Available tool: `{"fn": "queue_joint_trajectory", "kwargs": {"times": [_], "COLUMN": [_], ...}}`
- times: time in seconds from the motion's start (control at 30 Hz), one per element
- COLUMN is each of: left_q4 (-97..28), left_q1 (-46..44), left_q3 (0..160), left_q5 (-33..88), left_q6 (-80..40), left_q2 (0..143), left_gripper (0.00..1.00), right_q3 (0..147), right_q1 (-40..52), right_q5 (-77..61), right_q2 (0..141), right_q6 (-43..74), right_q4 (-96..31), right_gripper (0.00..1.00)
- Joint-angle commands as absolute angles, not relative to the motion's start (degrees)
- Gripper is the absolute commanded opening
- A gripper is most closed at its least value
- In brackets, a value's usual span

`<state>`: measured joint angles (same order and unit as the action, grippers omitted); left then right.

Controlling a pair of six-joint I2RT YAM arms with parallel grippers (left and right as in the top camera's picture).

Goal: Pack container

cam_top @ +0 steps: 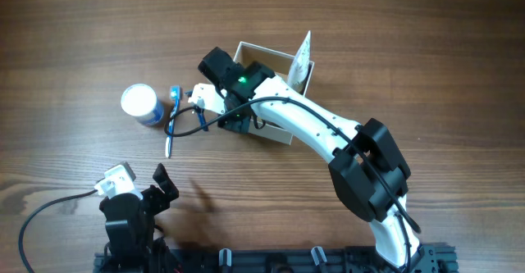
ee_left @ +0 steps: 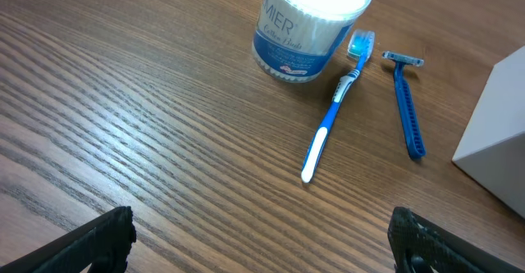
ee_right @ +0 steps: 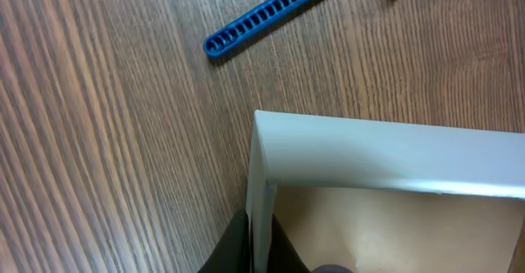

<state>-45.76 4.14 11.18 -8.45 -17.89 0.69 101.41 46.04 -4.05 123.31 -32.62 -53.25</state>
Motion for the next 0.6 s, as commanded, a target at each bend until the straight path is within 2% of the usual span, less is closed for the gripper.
{"fn": "queue_joint_trajectory", "kwargs": {"times": [0.0,0.1,0.57], "left_q4": [-45.6,-45.6,-45.6], "left_q1": [4.3,4.3,4.3], "left_q3": [10.5,10.5,10.5], "left_q5": [-8.0,-7.9,-8.0], "left_q6": [-17.1,-17.1,-17.1], "left_q2": [0.2,0.2,0.2], "left_gripper": [1.00,1.00,1.00], "right_q3": [101.7,101.7,101.7], "right_q1": [46.3,46.3,46.3], "right_q5": [-4.1,-4.1,-4.2], "right_q2": [123.9,123.9,123.9], "right_q6": [-41.6,-45.3,-48.2], "right_q4": [-54.8,-54.7,-56.7], "right_gripper": [0.04,0.04,0.04]}}
